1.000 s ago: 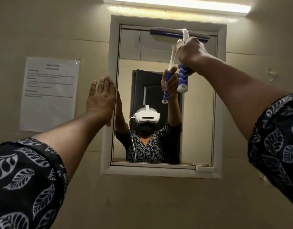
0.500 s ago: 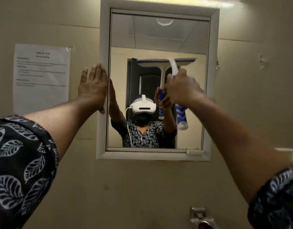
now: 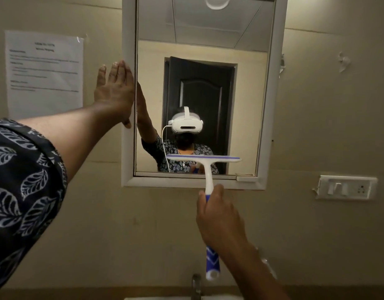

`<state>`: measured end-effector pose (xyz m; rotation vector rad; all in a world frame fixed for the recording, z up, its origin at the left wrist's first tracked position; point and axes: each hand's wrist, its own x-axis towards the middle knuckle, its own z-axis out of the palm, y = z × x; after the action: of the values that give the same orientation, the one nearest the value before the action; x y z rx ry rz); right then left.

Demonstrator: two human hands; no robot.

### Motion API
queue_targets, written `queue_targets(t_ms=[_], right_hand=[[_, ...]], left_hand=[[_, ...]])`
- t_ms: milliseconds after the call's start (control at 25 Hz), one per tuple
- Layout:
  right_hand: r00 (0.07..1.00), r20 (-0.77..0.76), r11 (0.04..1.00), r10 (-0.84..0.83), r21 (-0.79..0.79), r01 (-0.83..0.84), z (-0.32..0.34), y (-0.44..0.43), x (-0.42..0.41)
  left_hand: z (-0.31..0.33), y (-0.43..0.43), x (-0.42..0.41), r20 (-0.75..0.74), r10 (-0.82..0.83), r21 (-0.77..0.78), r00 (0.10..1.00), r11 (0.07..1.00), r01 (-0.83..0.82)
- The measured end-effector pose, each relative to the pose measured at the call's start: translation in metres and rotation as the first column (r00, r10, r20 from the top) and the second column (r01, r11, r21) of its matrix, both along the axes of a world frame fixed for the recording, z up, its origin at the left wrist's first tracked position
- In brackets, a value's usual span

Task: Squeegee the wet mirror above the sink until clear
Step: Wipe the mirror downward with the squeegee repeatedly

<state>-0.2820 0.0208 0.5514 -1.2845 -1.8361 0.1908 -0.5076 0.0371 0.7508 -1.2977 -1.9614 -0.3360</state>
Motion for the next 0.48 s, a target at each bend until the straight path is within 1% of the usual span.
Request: queue_targets(t_ms=[80,160,480], right_hand=[[1.000,0.014,0.999,-0.013,-0.040,0.013,-0.021,-0.004,0.000],[0.999,0.029,0.999,-0.025,-0.046,0.026,-0.032,-0.006,-0.001],[1.000,0.013,0.998,-0.014,-0.068,0.014,-0.033,-0.006,-0.001]], left_hand=[[0.000,0.001,0.000,-0.006,-0.006,0.009,1.000,1.000,0.006],[0.000,0.001,0.000,-0.008,-0.002,0.005,1.000,1.000,0.002],[-0.001,0.002,0.000,-0.011,0.012,0.009,1.000,1.000,-0.012]])
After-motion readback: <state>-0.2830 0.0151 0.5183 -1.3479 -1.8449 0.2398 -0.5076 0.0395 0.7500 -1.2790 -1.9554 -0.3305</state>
